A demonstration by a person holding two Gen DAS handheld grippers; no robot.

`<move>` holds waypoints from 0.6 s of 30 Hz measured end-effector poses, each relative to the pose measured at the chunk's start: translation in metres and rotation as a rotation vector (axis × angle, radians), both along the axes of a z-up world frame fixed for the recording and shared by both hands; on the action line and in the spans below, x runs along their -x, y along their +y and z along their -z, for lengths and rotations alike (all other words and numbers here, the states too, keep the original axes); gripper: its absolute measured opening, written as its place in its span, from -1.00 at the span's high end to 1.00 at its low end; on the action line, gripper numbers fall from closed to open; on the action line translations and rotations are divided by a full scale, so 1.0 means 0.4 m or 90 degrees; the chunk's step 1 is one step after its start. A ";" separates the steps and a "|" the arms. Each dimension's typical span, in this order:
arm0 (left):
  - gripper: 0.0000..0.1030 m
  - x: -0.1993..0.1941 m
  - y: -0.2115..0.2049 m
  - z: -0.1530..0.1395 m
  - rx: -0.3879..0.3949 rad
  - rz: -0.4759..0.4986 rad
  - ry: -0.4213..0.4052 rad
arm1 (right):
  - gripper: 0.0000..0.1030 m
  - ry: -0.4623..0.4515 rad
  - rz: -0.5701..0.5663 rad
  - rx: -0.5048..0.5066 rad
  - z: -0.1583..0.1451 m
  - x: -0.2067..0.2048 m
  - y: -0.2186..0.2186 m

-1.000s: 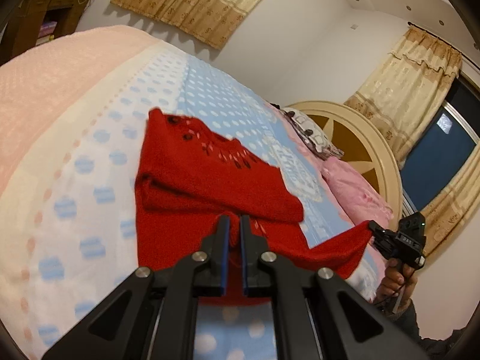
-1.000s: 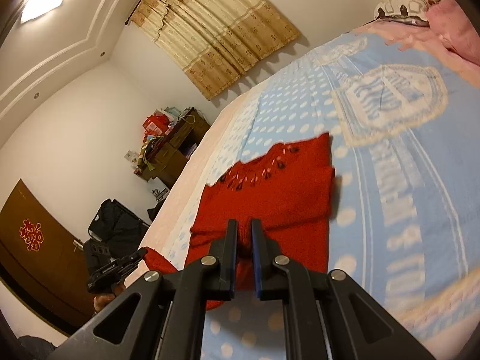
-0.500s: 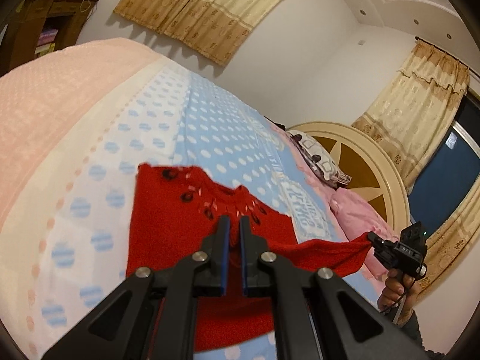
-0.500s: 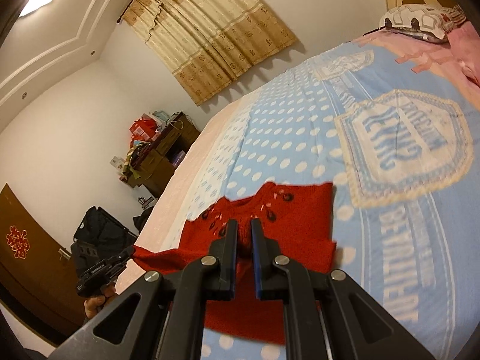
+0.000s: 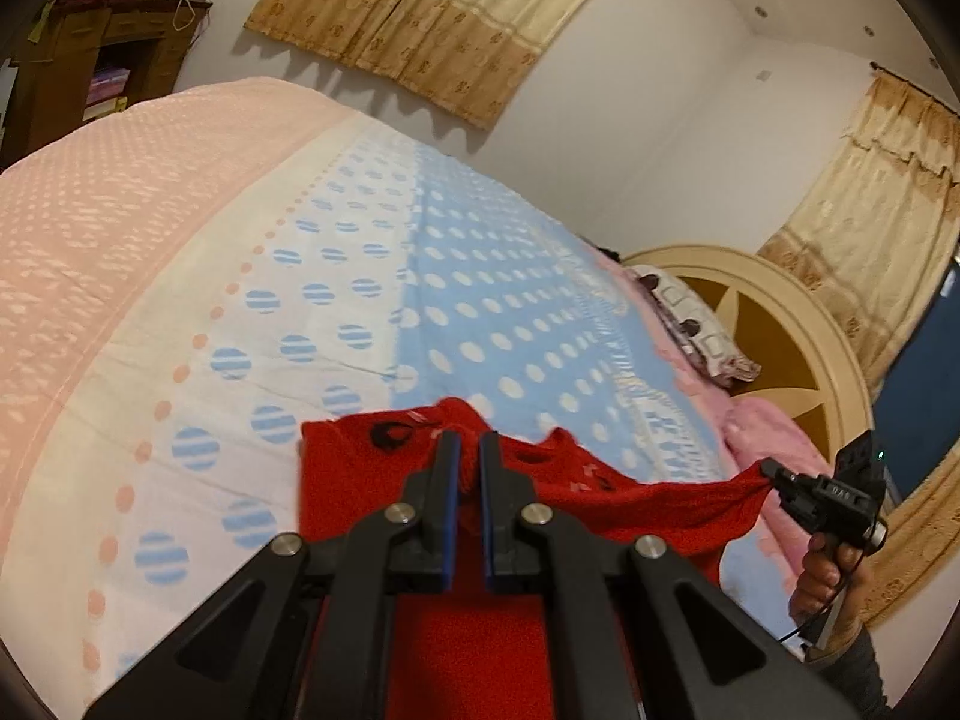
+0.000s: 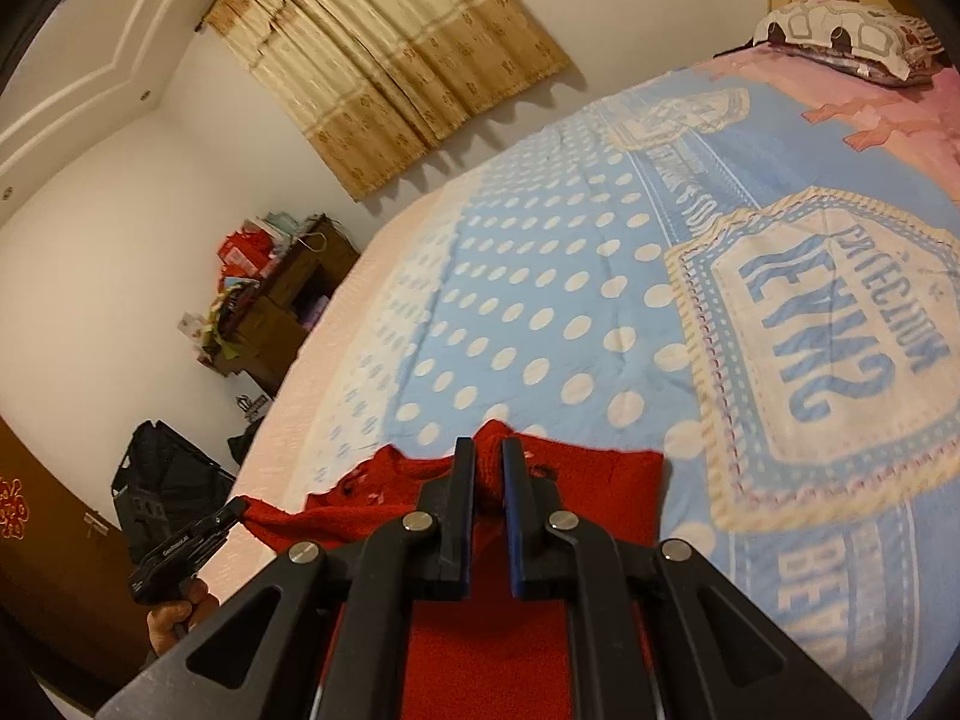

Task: Fold small clothes
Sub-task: 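Lift the hem with both grippers and fold it up onto the collar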

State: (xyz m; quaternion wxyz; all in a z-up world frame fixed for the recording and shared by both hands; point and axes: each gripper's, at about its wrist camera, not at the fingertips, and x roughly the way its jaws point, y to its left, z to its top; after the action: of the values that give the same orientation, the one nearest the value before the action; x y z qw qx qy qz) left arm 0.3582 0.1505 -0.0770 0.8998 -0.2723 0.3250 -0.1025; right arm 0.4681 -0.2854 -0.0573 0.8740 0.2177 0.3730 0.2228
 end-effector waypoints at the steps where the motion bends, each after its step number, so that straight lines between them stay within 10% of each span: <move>1: 0.89 -0.015 0.003 0.013 -0.004 -0.004 0.008 | 0.85 0.007 0.001 0.006 0.015 -0.025 0.005; 18: 0.89 -0.188 0.013 0.139 -0.056 -0.006 0.083 | 0.84 0.129 0.063 0.061 0.252 -0.241 0.004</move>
State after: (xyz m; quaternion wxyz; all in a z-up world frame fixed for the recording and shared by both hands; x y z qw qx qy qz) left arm 0.4333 0.1558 -0.1328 0.8884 -0.2397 0.3859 -0.0662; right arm 0.5645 -0.2838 -0.1581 0.8514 0.2150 0.4581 0.1381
